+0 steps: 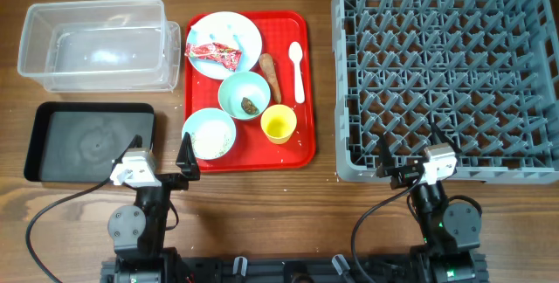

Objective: Sort waste into correct bins and load items into the dishwasher rack

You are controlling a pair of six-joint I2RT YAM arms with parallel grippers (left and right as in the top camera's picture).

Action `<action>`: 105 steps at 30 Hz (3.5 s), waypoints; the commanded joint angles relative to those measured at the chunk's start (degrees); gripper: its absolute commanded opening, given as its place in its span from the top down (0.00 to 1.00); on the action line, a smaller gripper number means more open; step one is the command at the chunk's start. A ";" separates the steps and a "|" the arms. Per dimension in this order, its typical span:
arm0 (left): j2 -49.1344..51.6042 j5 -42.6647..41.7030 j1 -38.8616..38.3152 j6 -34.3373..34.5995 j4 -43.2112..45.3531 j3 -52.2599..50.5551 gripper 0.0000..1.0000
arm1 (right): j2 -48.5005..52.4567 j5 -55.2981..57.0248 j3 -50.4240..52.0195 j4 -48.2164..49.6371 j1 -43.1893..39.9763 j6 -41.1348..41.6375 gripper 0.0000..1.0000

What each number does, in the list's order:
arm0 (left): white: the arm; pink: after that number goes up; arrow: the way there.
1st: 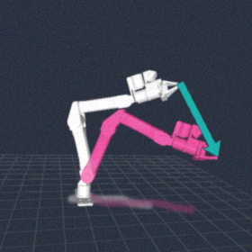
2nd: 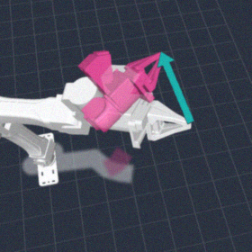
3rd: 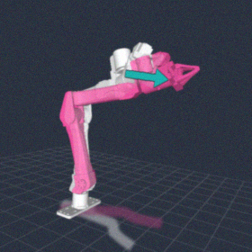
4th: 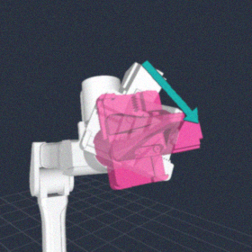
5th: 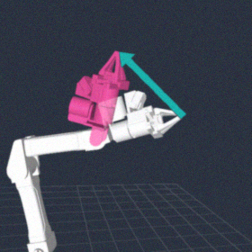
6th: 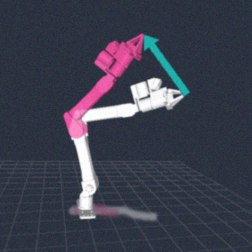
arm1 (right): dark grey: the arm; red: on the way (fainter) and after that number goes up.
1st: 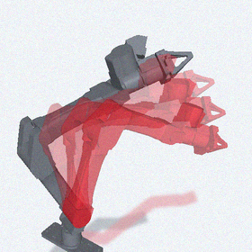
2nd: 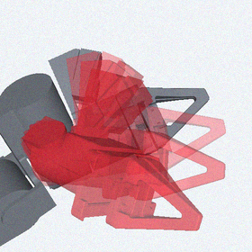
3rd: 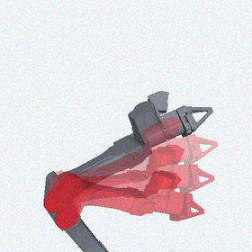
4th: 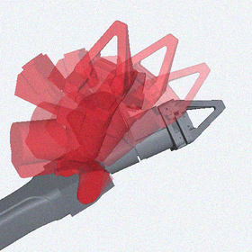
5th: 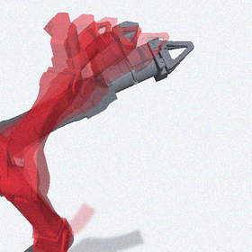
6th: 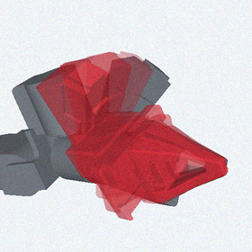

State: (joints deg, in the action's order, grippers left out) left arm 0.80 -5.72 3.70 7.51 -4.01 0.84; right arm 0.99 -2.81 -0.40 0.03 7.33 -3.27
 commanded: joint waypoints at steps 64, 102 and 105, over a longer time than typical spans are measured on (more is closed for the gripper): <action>-0.63 -0.46 -0.07 -1.09 0.13 -0.48 0.00 | -0.42 -0.68 0.11 0.13 -0.11 0.35 0.00; -0.63 -0.46 -0.07 -1.09 0.13 -0.48 0.00 | -0.42 -0.68 0.11 0.13 -0.11 0.33 0.00; -0.63 -0.46 -0.07 -1.09 0.13 -0.48 0.00 | -0.42 -0.66 0.11 0.13 -0.11 0.35 0.00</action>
State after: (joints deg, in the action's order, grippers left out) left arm 0.80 -5.72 3.70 7.51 -4.01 0.84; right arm 0.99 -2.81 -0.40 0.03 7.33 -3.27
